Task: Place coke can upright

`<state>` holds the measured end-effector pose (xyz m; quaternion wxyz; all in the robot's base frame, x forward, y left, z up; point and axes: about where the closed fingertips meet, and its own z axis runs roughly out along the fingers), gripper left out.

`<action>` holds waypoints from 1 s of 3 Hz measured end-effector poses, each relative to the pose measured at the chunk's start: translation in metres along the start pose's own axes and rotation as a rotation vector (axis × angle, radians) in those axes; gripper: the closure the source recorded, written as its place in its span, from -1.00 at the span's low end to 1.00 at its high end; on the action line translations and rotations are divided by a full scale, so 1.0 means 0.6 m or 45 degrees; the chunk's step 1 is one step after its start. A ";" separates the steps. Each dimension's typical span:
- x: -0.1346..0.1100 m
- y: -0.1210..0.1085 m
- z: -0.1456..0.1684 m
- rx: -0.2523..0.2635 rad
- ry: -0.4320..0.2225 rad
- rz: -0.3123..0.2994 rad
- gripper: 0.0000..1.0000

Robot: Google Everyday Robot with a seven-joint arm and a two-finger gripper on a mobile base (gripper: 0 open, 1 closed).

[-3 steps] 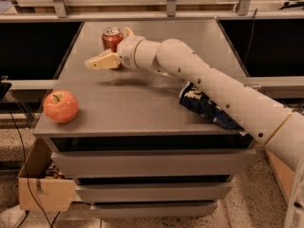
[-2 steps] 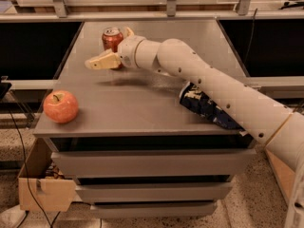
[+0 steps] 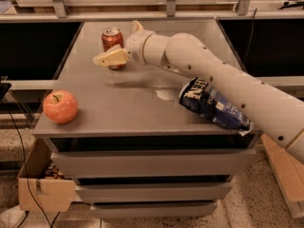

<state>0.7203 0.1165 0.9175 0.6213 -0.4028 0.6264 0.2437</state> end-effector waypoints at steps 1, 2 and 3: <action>-0.007 -0.014 -0.026 0.037 0.022 -0.021 -1.00; -0.006 -0.030 -0.050 0.068 0.032 -0.024 -1.00; 0.000 -0.040 -0.068 0.077 0.018 -0.021 -1.00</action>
Offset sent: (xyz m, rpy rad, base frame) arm -0.0033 -0.0604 0.0141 -0.0327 -0.0166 -0.0940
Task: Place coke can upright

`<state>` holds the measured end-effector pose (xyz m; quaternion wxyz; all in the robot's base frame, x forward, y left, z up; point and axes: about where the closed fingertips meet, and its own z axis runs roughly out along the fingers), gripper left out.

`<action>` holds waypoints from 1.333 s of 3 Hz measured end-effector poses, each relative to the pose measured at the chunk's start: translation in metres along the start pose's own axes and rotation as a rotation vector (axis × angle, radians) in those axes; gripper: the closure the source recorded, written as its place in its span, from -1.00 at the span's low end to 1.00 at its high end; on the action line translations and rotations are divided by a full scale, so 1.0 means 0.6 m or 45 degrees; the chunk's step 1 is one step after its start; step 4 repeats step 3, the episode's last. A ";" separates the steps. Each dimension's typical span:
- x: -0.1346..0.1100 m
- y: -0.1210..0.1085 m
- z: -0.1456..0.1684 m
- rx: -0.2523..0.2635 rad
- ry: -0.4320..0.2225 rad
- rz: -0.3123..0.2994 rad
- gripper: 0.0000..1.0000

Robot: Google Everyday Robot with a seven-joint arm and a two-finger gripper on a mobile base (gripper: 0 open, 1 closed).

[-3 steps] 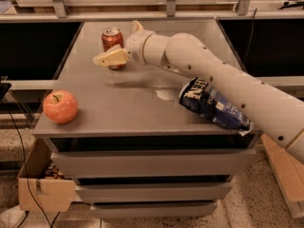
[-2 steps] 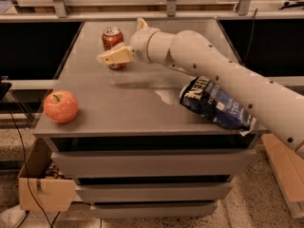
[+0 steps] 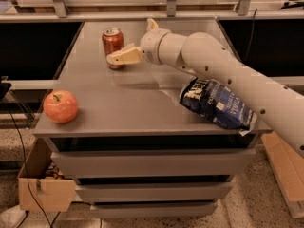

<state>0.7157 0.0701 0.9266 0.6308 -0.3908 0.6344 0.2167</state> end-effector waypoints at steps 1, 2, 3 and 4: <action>0.002 -0.004 -0.008 -0.011 -0.019 0.000 -1.00; 0.003 -0.007 -0.010 -0.029 -0.031 0.002 -1.00; 0.005 -0.008 -0.011 -0.044 -0.038 0.004 -1.00; 0.005 -0.008 -0.011 -0.044 -0.038 0.004 -1.00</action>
Offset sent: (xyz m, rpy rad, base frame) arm 0.0015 -0.0153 -0.0007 0.0245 -0.0104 0.0391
